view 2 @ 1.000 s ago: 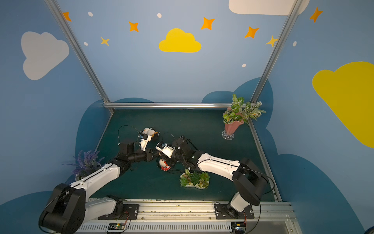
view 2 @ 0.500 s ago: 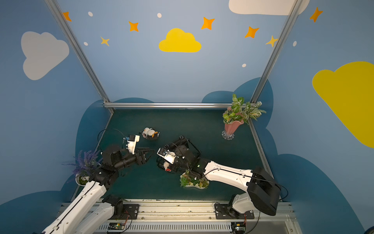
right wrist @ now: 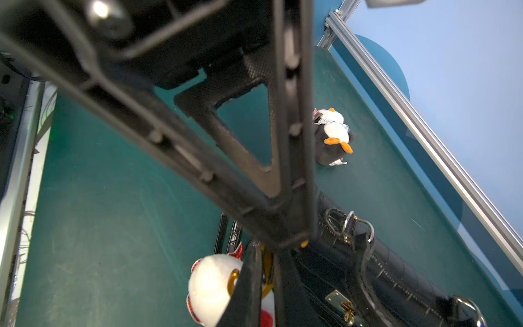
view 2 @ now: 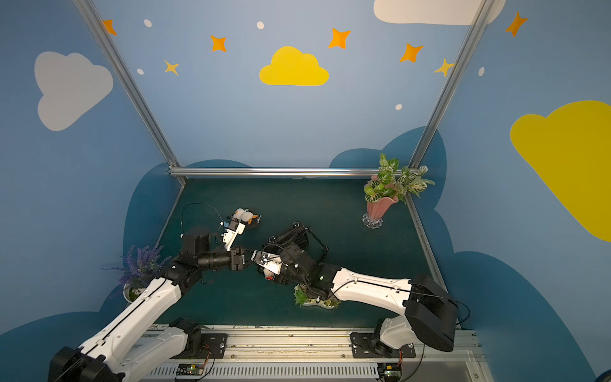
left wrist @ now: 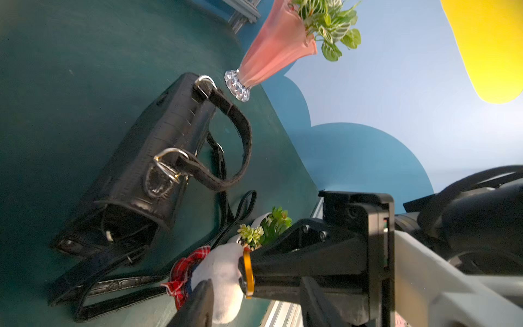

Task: Remove the decoration from the bag
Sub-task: Remove the decoration item from the bag.

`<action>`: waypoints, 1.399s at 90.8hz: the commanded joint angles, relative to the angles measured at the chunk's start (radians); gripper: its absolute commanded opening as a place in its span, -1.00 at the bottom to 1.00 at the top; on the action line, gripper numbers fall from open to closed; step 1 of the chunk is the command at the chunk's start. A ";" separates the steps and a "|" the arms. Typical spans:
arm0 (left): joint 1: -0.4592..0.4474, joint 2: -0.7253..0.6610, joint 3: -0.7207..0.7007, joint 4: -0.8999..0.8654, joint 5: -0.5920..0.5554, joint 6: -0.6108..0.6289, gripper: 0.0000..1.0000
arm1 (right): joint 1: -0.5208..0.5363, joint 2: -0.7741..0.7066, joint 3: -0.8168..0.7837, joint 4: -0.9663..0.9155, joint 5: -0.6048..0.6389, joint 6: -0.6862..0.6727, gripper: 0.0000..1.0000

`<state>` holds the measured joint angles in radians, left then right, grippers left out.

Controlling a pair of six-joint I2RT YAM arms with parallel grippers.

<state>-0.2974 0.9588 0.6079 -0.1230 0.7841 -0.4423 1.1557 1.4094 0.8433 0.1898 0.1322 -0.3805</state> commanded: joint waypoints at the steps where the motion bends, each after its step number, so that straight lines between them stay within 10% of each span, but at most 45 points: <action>1: -0.009 0.001 0.020 -0.003 0.027 0.006 -0.06 | 0.010 -0.020 -0.004 0.037 0.010 -0.004 -0.78; 55: -0.024 0.053 0.015 0.063 0.009 -0.007 -0.94 | 0.037 -0.002 0.011 0.015 0.032 -0.026 -0.75; 82: -0.028 0.009 0.010 0.052 -0.049 0.018 -0.95 | 0.046 -0.029 0.006 -0.062 0.106 0.008 0.62; 127: -0.025 -0.167 0.121 -0.253 -0.392 0.189 -0.95 | 0.007 -0.426 -0.179 -0.062 0.200 0.203 0.77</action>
<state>-0.3271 0.8318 0.6777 -0.2523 0.5282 -0.3294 1.1854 1.0691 0.7017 0.1253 0.2882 -0.2546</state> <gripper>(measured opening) 0.051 0.879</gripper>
